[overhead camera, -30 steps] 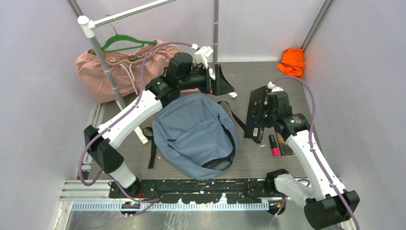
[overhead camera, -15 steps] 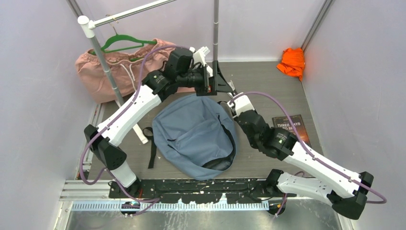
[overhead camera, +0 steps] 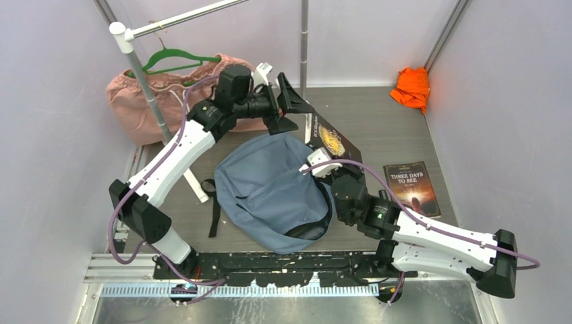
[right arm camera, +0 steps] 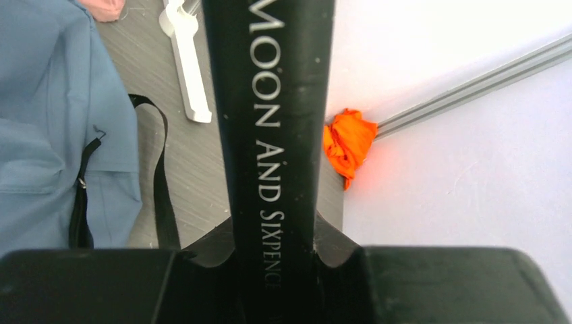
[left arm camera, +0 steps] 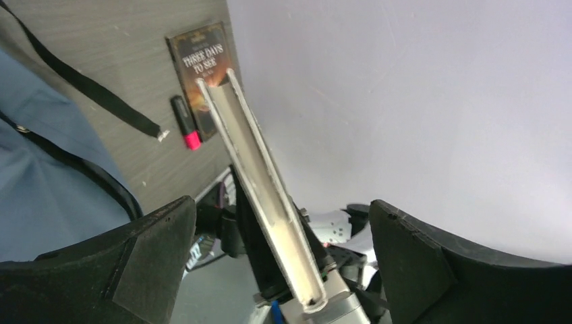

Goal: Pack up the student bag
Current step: Pick up the book from the center of the board, then place the book in the student bag.

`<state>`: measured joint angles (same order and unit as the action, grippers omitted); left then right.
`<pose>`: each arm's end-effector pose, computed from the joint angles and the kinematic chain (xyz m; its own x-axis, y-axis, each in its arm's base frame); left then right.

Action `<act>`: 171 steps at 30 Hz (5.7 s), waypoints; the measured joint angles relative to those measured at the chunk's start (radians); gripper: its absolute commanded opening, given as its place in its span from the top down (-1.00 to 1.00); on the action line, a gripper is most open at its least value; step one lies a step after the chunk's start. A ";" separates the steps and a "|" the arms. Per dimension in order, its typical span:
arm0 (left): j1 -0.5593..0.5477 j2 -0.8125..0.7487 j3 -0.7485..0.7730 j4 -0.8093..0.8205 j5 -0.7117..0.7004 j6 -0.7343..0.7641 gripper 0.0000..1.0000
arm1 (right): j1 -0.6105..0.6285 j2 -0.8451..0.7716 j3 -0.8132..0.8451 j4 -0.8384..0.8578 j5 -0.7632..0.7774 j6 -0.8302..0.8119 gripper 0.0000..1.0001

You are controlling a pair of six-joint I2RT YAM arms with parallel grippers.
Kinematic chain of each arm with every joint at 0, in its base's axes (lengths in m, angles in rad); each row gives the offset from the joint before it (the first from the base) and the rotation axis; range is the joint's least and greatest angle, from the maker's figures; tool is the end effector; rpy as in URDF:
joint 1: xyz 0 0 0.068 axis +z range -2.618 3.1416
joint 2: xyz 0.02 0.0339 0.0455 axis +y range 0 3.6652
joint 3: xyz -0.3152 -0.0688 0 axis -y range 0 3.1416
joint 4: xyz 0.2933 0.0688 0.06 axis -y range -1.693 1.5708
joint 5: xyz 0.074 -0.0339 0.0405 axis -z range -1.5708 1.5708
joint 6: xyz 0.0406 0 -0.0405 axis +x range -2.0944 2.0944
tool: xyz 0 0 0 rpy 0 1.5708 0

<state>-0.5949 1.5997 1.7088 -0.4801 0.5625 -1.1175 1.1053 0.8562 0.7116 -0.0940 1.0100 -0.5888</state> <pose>0.3317 -0.2506 0.4809 -0.9278 -0.2904 -0.2343 0.1179 0.3675 -0.9225 0.1228 0.1679 0.3461 -0.0294 -0.7166 -0.6969 -0.1470 0.6927 -0.7061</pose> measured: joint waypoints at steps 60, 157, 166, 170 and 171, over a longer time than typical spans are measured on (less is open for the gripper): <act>-0.013 -0.125 -0.039 -0.289 -0.069 0.499 1.00 | 0.077 -0.373 0.114 -0.528 -0.422 0.958 -1.00; -0.167 -0.367 -0.232 -0.258 -0.166 0.653 -0.78 | -1.323 0.166 -0.192 0.679 -1.886 2.092 0.99; -0.703 -0.303 -0.344 -0.349 -0.544 0.738 -0.79 | -1.322 0.037 0.131 -0.299 -1.524 1.543 0.99; -0.847 -0.117 -0.302 -0.354 -0.669 0.780 -0.79 | -1.323 -0.032 0.154 -0.500 -1.391 1.450 0.99; -0.867 -0.080 -0.297 -0.354 -0.692 0.786 -0.79 | -1.323 -0.052 0.154 -0.550 -1.365 1.433 0.99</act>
<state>-1.4616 1.5200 1.4117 -0.8341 -0.1299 -0.3317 -0.2180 0.8043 0.8658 -0.6445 -0.3546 0.8440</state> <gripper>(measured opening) 0.895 0.286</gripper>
